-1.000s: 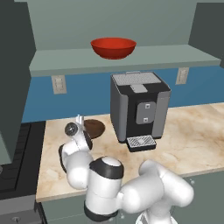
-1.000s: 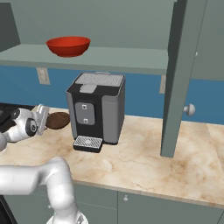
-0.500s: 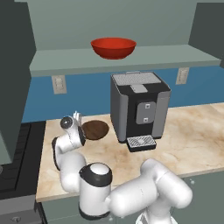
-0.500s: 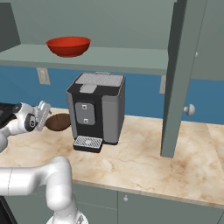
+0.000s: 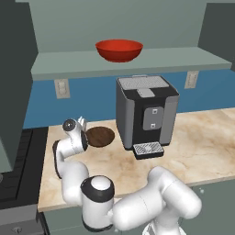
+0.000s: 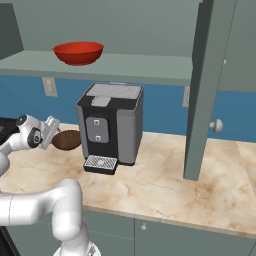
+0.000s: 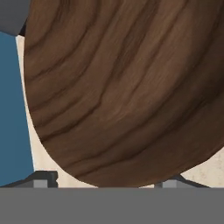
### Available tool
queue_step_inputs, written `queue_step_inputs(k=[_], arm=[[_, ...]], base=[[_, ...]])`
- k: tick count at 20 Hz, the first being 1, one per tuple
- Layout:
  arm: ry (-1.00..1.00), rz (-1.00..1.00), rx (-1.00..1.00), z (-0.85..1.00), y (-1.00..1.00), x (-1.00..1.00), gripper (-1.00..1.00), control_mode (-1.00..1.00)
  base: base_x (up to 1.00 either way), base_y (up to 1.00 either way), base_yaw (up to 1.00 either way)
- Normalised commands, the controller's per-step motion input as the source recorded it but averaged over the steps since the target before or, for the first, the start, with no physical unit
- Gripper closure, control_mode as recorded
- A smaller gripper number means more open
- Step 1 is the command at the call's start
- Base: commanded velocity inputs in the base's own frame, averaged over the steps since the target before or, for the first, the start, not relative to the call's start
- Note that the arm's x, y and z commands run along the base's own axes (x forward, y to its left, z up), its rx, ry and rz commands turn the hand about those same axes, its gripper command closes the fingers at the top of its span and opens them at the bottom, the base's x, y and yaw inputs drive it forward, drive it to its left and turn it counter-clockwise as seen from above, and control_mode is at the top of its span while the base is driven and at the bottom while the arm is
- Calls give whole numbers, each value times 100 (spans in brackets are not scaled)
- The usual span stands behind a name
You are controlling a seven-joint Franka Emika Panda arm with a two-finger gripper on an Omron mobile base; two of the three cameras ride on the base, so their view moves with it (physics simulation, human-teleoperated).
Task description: Pick up the bowls on the counter and stack them on top of one another in the open cabinet. Place the smaller bowl on top of the larger bowl.
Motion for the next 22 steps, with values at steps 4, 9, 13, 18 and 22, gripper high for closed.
queue_step_inputs(k=[4, 9, 13, 18, 22], arm=[[-2, -14, 3, -40, 0, -22, -100, -100], [-6, -16, 5, -32, 3, -13, -100, -100], [-3, -14, 7, -35, -6, -16, -100, -100], [0, -12, 7, -40, -18, -19, -100, -100], [0, -11, 6, -36, -20, -26, -100, -100]], base=[[0, 0, 0], [0, 0, 0], [0, 0, 0], [0, 0, 0], [0, 0, 0]])
